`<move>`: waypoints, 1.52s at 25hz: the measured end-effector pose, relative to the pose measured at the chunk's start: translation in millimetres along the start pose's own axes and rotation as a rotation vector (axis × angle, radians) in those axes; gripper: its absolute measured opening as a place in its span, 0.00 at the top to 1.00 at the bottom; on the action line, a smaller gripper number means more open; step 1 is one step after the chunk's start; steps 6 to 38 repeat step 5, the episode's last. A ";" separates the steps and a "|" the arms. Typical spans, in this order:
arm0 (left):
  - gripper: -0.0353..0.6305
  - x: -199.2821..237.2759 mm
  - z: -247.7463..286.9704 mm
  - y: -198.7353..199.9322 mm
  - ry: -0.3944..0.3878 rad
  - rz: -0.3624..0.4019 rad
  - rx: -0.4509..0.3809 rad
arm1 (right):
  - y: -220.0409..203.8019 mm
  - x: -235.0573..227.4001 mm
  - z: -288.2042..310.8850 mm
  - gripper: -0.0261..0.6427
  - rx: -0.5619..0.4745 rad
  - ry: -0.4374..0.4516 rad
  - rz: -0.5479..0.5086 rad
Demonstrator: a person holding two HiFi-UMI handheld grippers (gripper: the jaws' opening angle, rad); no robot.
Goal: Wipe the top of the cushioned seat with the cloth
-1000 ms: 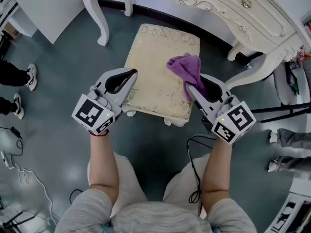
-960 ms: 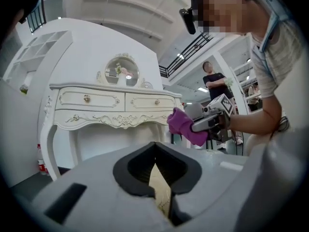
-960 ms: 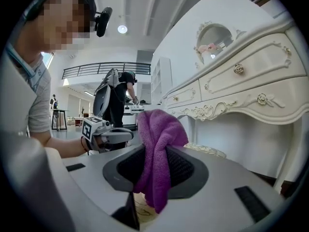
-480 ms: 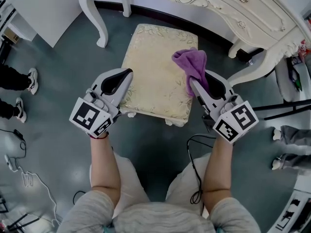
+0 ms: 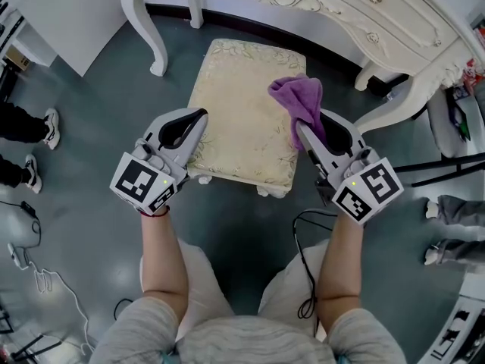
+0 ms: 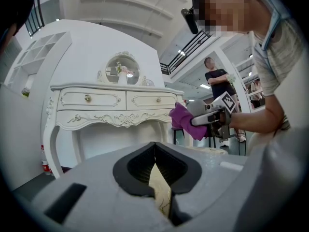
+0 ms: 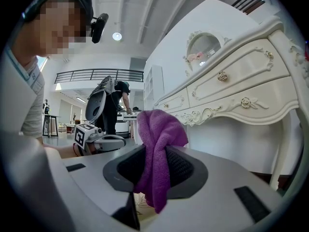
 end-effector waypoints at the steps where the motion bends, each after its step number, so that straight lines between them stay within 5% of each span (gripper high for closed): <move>1: 0.93 0.1 0.0 0.1 0.000 0.000 0.001 | -0.2 0.2 0.1 0.79 0.000 -0.001 -0.001; 38: 0.93 0.5 0.4 0.8 -0.003 0.002 -0.001 | -1.6 1.9 2.5 0.79 0.005 -0.001 -0.009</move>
Point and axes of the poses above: the fingertips, and each gripper's own axes: z forward along the fingers, x to its left, y out of its top, the point moved 1 cm from there along -z, backward along the fingers, and after that the axes turned 9 degrees about z, right-handed, at the moved point
